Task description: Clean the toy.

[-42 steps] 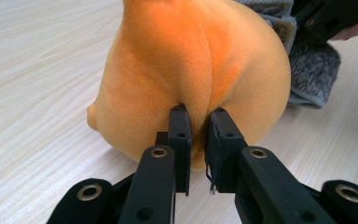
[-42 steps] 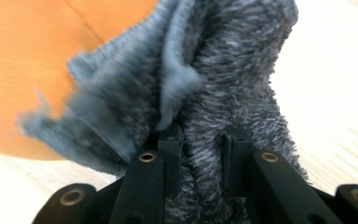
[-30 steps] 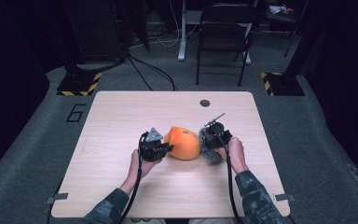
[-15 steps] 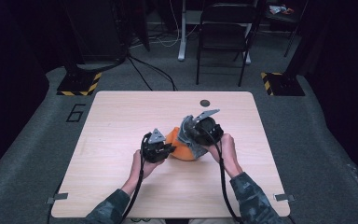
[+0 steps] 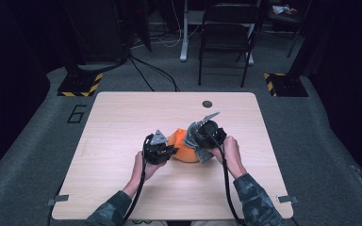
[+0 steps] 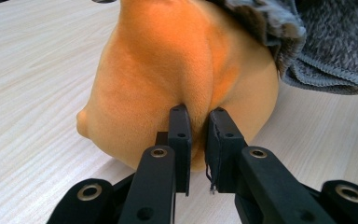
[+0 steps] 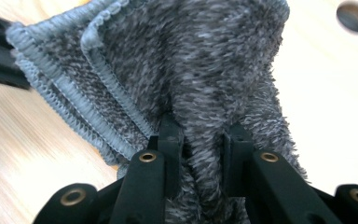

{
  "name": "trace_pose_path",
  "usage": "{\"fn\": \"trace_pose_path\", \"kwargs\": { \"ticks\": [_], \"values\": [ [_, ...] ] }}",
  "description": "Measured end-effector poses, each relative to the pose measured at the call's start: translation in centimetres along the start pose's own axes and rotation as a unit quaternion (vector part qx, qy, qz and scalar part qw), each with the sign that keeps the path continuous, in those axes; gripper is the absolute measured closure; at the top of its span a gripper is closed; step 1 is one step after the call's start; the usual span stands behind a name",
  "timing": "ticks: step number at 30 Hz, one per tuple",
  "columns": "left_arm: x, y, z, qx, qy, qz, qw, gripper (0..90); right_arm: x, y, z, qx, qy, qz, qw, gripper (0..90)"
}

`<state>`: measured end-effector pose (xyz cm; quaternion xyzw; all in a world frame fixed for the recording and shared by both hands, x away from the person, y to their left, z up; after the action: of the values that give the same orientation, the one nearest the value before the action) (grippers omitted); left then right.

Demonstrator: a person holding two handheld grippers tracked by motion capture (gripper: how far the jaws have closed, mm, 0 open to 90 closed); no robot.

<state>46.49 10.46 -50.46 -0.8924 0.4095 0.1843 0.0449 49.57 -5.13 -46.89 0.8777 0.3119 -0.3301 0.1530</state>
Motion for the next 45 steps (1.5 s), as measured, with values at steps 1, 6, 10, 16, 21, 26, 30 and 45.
{"fn": "trace_pose_path", "kwargs": {
  "ticks": [1,6,10,16,21,26,30,45],
  "values": [
    [0.0,0.0,0.0,0.0,0.0,0.001,1.0,81.0,0.1,0.1,0.2,0.005,-0.001,-0.001,1.0,73.8],
    [-0.1,-0.1,0.0,-0.003,-0.003,0.002,1.0,80.9,0.5,0.9,1.0,0.015,-0.022,0.003,0.9996,73.8],
    [-0.1,-0.2,0.1,-0.001,-0.001,0.001,1.0,81.0,1.1,1.8,2.0,0.022,-0.037,0.011,0.999,73.9],
    [0.0,-0.3,0.1,-0.003,0.0,-0.001,1.0,80.9,2.1,2.5,3.3,0.033,-0.063,0.017,0.9974,73.9],
    [-0.1,-0.3,0.1,-0.002,-0.003,-0.001,1.0,80.9,3.5,2.9,4.9,0.038,-0.09,0.028,0.9949,73.8],
    [-0.1,-0.4,0.1,-0.005,0.0,-0.004,1.0,80.8,5.1,3.0,6.5,0.049,-0.109,0.017,0.9927,73.7],
    [-0.1,-0.6,0.1,-0.005,0.001,-0.007,1.0,80.8,4.6,3.3,6.1,0.046,-0.111,0.019,0.9926,73.8],
    [-0.1,-0.7,0.1,-0.007,0.002,-0.009,0.9999,80.3,-1.7,0.2,-0.6,-0.011,-0.005,-0.003,0.9999,73.9]
  ]
}}
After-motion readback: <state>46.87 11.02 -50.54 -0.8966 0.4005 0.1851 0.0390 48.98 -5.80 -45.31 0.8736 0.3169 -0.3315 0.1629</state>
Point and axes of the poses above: each handheld gripper's, and its own axes: x roughly forward along the jaws, z roughly out of its underside, y roughly to its right, the point moved 7 cm from there along x, roughly forward along the jaws, and after that the axes turned 13 degrees about y, right-handed, at the moved point
